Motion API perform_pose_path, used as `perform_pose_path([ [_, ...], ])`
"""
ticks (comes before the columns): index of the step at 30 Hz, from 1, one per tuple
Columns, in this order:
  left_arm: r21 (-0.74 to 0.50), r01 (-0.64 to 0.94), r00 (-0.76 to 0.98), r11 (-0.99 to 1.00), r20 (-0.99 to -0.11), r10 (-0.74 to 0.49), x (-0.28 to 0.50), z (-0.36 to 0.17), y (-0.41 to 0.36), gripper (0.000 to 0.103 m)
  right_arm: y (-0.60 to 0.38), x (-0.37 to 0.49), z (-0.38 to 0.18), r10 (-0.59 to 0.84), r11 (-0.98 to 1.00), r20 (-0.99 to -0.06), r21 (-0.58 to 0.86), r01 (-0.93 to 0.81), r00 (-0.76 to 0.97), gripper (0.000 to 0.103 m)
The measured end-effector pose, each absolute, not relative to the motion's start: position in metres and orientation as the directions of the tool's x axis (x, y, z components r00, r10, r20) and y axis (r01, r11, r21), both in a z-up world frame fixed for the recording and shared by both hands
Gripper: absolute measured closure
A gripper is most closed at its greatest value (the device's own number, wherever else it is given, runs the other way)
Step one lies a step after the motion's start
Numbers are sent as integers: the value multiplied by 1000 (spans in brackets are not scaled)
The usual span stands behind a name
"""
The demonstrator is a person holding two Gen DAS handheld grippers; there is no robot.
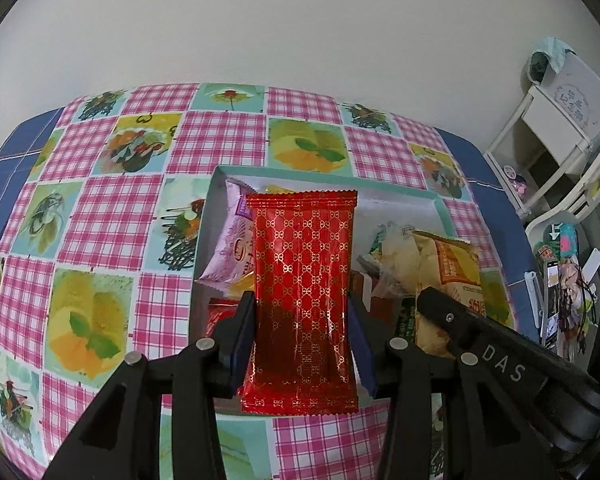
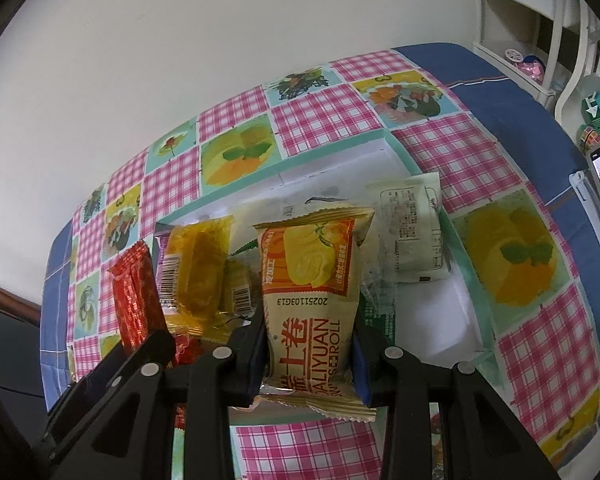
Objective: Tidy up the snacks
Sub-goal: 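Carry the red pack and cream roll pack over the white tray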
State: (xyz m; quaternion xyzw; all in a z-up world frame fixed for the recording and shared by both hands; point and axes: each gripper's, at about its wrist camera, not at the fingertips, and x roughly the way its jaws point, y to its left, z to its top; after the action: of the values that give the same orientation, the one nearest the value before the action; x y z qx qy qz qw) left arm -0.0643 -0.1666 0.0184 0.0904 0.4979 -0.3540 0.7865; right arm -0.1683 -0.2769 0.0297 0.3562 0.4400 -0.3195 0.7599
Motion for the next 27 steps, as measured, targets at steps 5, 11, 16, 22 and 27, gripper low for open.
perform_pose_path([
  [5, -216, 646, 244, 732, -850, -466, -62, 14, -170, 58, -278, -169, 28, -169, 538, -900, 258, 802, 402, 65],
  [11, -230, 640, 227, 733, -855, -466, -58, 7, -172, 58, -279, -168, 26, -164, 536, -904, 255, 805, 396, 65],
  [16, -239, 632, 209, 737, -863, -459, -54, -1, -172, 58, -280, -166, 19, -145, 534, -913, 252, 807, 382, 65],
  [22, -232, 631, 206, 741, -870, -448, -52, -7, -172, 58, -281, -163, 9, -117, 530, -922, 256, 808, 369, 65],
  [27, -238, 628, 206, 741, -867, -453, -50, -8, -172, 58, -281, -160, 5, -106, 532, -927, 252, 809, 359, 65],
])
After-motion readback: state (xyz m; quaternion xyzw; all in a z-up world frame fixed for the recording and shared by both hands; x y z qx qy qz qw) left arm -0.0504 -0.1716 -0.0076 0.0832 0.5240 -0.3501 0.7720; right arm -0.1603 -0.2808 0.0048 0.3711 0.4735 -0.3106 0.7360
